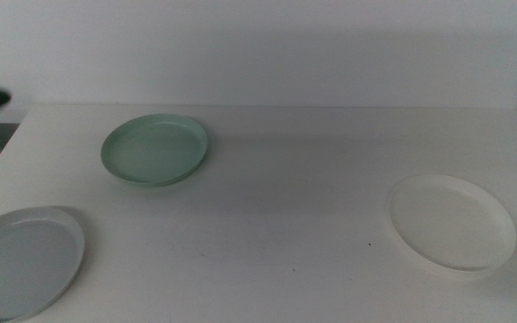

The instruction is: Stack the three bowls on top of each other.

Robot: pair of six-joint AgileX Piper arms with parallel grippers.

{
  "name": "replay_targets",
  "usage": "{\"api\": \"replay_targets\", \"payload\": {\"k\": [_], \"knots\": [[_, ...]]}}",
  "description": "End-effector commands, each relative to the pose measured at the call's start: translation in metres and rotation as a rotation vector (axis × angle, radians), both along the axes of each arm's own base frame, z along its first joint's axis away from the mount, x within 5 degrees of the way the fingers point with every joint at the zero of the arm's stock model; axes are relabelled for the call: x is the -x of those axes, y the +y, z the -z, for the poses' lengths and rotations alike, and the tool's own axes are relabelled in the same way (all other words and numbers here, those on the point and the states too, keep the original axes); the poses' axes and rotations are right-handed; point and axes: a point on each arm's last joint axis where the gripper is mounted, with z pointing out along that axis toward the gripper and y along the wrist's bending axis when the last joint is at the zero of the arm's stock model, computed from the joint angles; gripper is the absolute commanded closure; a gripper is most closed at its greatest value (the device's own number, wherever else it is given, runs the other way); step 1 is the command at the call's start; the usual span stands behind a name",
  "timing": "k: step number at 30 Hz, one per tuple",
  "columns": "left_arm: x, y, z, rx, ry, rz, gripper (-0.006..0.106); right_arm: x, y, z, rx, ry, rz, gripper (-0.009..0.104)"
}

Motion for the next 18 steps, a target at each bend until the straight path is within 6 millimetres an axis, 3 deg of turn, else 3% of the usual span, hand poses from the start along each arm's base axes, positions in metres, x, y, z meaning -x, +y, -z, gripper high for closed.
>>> {"api": "replay_targets", "payload": {"k": [1, 5, 10, 14, 18], "knots": [[-0.01, 0.003, -0.01, -0.021, 0.094, -0.002, 0.007, 0.0, 0.0, 0.0, 0.013, -0.009, 0.003, 0.004], [-0.032, 0.01, -0.02, -0.104, 0.111, 0.006, 0.007, 0.0, 0.0, 0.0, 0.013, -0.009, 0.003, 0.004], [-0.062, 0.032, -0.012, -0.146, 0.236, -0.045, 0.007, 0.0, 0.0, 0.0, 0.013, -0.009, 0.003, 0.004], [-0.093, 0.061, 0.003, -0.092, 0.308, -0.035, 0.007, 0.0, 0.0, 0.0, 0.013, -0.009, 0.003, 0.004], [-0.121, 0.095, 0.034, -0.004, 0.352, -0.042, 0.007, 0.0, 0.0, 0.0, 0.013, -0.009, 0.003, 0.004]]}}
